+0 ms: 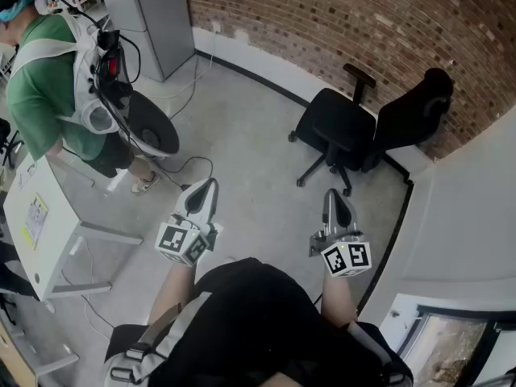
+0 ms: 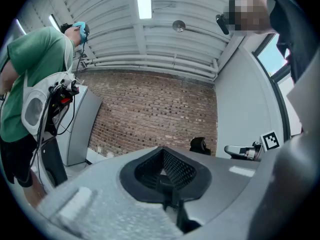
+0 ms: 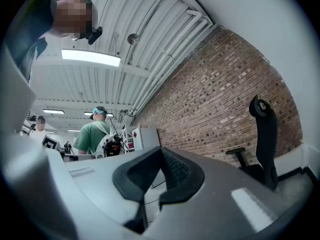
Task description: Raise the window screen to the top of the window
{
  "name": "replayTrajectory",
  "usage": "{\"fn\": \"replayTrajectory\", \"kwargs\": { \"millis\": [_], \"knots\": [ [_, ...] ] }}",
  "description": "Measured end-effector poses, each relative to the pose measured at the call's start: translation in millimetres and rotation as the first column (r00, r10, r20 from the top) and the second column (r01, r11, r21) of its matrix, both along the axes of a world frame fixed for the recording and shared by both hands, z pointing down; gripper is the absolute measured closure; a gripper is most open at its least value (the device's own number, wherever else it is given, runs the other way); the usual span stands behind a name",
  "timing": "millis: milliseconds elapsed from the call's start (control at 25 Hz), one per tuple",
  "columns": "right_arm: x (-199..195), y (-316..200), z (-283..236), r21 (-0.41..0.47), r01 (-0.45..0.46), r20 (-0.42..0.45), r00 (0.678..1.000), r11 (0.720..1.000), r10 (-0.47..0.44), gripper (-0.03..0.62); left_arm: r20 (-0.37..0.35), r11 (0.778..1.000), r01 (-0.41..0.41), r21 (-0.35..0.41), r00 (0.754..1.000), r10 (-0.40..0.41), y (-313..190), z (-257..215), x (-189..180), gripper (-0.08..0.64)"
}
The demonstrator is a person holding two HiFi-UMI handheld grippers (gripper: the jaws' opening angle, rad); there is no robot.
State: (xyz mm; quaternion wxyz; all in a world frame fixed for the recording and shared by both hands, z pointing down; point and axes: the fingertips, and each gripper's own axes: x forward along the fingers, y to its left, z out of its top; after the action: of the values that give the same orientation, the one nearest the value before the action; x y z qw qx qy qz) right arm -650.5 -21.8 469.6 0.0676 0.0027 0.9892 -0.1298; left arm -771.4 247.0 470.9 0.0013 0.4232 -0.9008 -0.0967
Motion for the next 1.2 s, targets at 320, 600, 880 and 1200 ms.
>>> {"fn": "replayTrajectory", "kwargs": {
  "millis": [320,600,880,1200],
  "knots": [
    [1,-3,2,-0.002,-0.006,0.001,1.000,1.000,0.006,0.588,0.000,1.000,-0.019,-0.003,1.000,0.019,-4,-4,2,0.555],
    [-10,16,-1,-0.002,0.005,0.006,1.000,1.000,-0.005,0.588,0.005,1.000,-0.015,-0.008,1.000,0.015,13,-5,-6,0.555],
    [-3,26,1,-0.008,0.007,-0.013,1.000,1.000,-0.007,0.588,0.002,0.999,-0.046,0.004,0.999,0.046,17,-4,-11,0.555],
    [7,48,-4,-0.013,-0.068,0.008,0.998,0.998,0.068,0.586,0.022,0.991,-0.132,-0.019,0.991,0.133,22,-4,-12,0.555]
  ]
}}
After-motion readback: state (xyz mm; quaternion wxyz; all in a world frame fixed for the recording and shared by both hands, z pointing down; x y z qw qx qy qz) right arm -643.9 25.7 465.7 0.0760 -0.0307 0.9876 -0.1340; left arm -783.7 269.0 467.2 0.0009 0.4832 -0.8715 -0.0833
